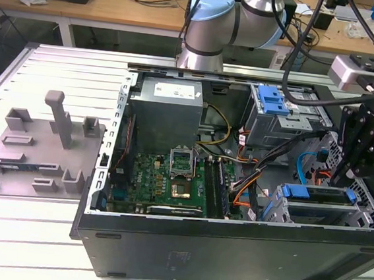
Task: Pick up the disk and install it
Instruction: 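Insert the first disk wire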
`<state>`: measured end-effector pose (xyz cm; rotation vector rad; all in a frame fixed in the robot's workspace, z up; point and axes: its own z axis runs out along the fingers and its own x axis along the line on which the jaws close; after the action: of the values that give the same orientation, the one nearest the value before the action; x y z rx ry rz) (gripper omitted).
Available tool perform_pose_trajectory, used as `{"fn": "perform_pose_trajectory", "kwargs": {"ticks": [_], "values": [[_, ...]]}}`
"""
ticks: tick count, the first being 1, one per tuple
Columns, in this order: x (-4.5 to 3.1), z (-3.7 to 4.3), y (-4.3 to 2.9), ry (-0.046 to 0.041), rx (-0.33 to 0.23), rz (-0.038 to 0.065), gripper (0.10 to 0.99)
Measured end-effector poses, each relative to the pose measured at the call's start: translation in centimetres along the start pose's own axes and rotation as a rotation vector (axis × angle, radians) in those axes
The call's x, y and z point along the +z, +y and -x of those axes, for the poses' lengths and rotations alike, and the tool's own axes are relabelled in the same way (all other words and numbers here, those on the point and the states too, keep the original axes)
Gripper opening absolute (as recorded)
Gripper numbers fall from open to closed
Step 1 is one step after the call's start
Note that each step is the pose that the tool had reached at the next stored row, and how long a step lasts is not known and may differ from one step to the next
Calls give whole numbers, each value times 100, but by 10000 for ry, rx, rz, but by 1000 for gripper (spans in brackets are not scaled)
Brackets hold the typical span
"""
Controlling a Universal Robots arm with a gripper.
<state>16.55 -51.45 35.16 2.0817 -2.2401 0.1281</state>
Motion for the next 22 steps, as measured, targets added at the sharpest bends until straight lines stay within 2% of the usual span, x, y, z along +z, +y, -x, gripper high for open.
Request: {"fn": "perform_pose_trajectory", "kwargs": {"ticks": [22], "values": [[112, -6, -1, 3, 0, 0, 169]]}}
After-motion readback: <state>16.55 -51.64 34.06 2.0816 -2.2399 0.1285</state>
